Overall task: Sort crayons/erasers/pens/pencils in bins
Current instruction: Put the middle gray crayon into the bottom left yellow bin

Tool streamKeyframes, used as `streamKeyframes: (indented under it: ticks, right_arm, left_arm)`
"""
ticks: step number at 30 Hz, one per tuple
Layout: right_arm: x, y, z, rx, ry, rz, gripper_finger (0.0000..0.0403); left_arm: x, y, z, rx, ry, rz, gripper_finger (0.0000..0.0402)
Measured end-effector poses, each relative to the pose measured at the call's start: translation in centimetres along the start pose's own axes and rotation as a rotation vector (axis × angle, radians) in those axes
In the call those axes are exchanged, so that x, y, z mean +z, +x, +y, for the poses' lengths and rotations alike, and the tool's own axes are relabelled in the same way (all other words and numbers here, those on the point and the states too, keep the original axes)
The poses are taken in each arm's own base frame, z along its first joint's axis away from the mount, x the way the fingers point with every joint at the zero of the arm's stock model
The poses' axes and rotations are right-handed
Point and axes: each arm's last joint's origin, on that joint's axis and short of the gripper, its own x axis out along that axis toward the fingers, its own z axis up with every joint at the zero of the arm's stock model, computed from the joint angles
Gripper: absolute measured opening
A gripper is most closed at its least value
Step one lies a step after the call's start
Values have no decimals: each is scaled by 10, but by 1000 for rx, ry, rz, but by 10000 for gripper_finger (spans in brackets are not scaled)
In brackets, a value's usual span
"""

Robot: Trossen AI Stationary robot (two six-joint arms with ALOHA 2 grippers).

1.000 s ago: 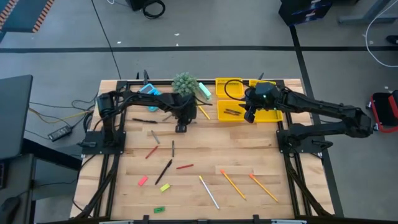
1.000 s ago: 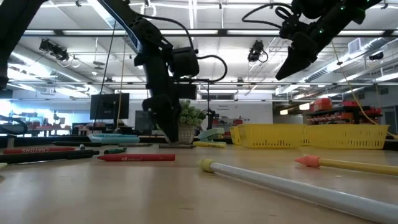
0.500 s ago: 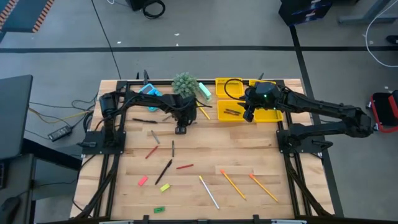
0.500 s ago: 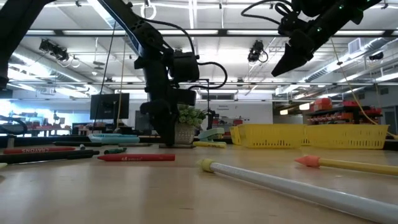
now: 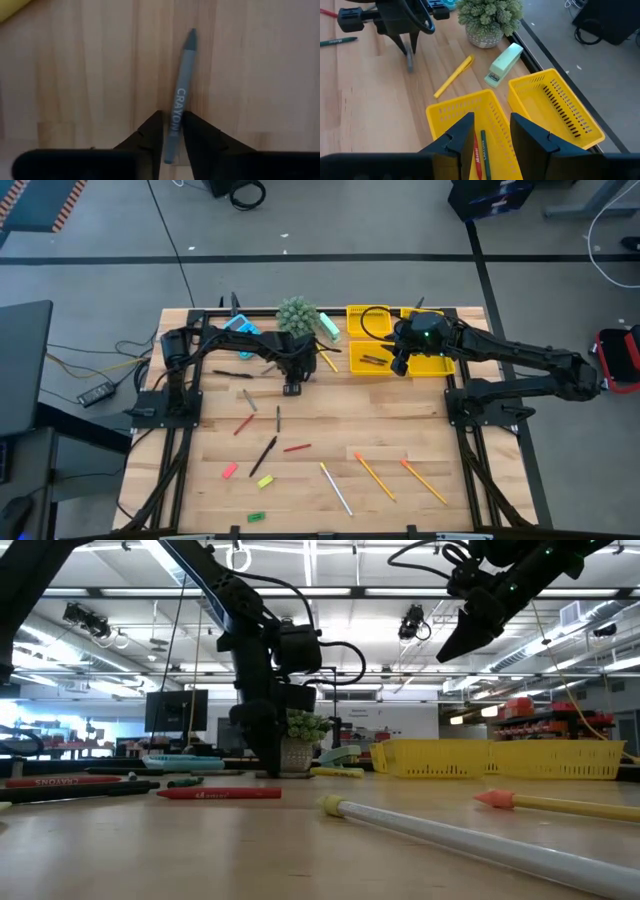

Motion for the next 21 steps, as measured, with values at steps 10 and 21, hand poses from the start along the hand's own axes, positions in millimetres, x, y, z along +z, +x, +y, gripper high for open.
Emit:
streamKeyframes:
  ticks: [10,21]
  right_arm:
    - [0,0,0,1,12,4,131]
    - [-8,0,1,6,104,88,131]
  left_arm:
    - [3,0,-5,7,-9,-3,23]
    - [44,-28,0,33,-59,-143,33]
